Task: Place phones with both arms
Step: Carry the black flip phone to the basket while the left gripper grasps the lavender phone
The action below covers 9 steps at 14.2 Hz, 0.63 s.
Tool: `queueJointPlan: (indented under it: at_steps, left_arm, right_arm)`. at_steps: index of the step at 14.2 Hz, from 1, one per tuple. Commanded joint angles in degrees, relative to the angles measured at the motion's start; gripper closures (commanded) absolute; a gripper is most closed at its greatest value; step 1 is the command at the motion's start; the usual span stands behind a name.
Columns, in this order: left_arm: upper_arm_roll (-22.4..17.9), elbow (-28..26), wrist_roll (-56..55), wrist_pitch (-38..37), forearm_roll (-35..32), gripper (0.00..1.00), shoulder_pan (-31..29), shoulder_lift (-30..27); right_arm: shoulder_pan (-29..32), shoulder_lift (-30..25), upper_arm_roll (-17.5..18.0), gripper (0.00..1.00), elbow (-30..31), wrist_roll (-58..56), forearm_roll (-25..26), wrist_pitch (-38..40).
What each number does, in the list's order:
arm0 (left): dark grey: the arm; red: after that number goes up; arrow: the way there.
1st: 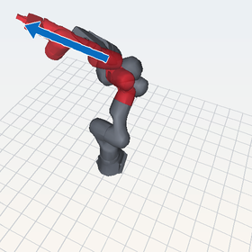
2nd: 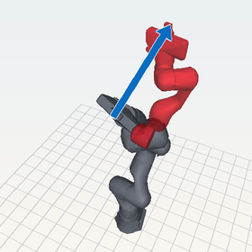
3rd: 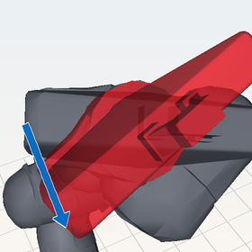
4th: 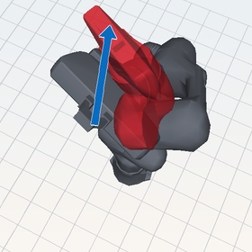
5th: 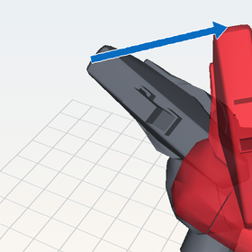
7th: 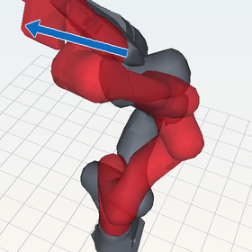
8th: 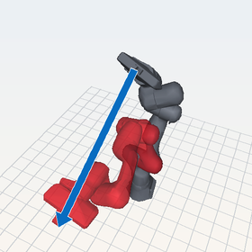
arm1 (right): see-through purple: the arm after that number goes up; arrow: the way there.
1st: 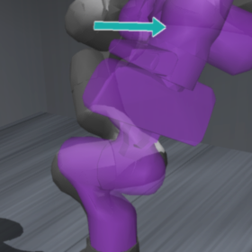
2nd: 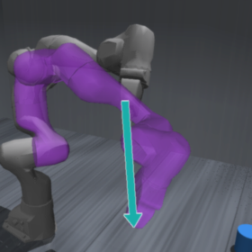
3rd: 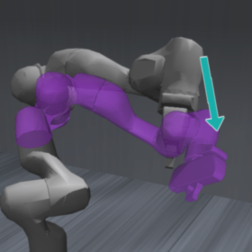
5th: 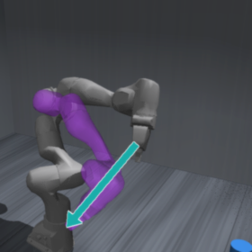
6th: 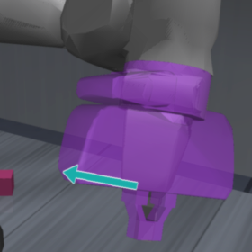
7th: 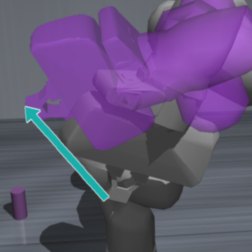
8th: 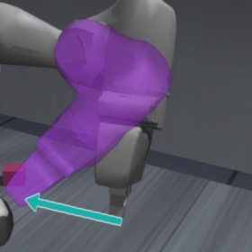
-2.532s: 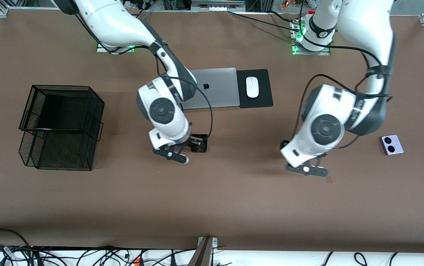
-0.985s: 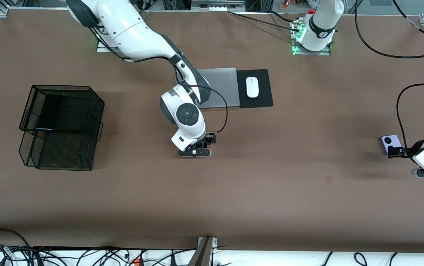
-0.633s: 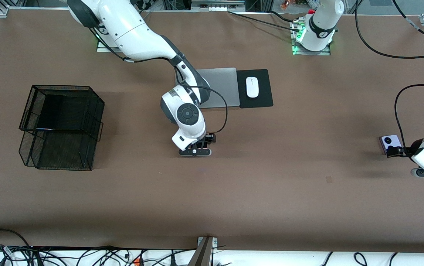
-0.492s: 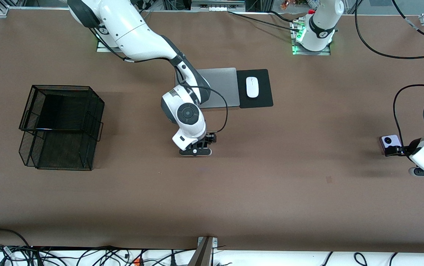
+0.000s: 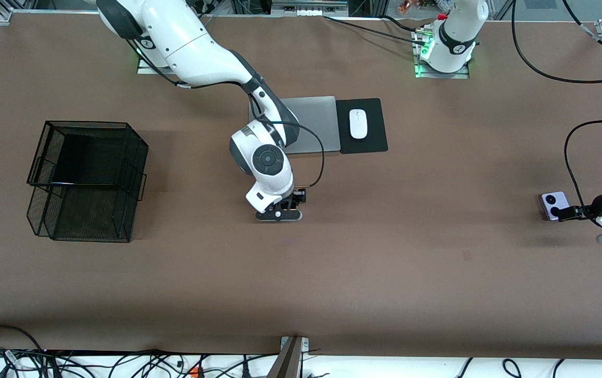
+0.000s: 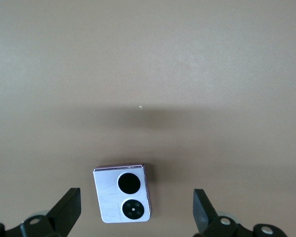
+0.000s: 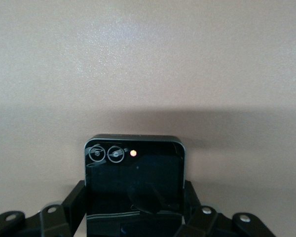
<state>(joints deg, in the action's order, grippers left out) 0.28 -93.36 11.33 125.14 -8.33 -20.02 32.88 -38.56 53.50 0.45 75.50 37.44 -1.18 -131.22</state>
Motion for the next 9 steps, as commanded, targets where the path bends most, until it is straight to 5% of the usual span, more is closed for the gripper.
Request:
queueJointPlan:
  at_steps: [1,5,9]
  left_arm:
    - [0.95,-4.10,-1.83,5.18,0.33,0.00,-1.86,-0.27]
    - [0.95,-9.99,-2.19,14.06,0.68,0.00,-3.45,-0.18]
    - [0.95,-11.31,-2.01,14.87,0.68,0.00,-4.15,-0.18]
  right_arm:
    - [0.06,-1.02,-0.53,0.96,0.44,-0.35,0.83,-0.44]
    - [2.25,-8.82,-3.51,0.96,0.09,-1.57,0.39,8.23]
    - [7.52,-18.23,-5.45,0.96,0.35,-7.81,0.13,22.20]
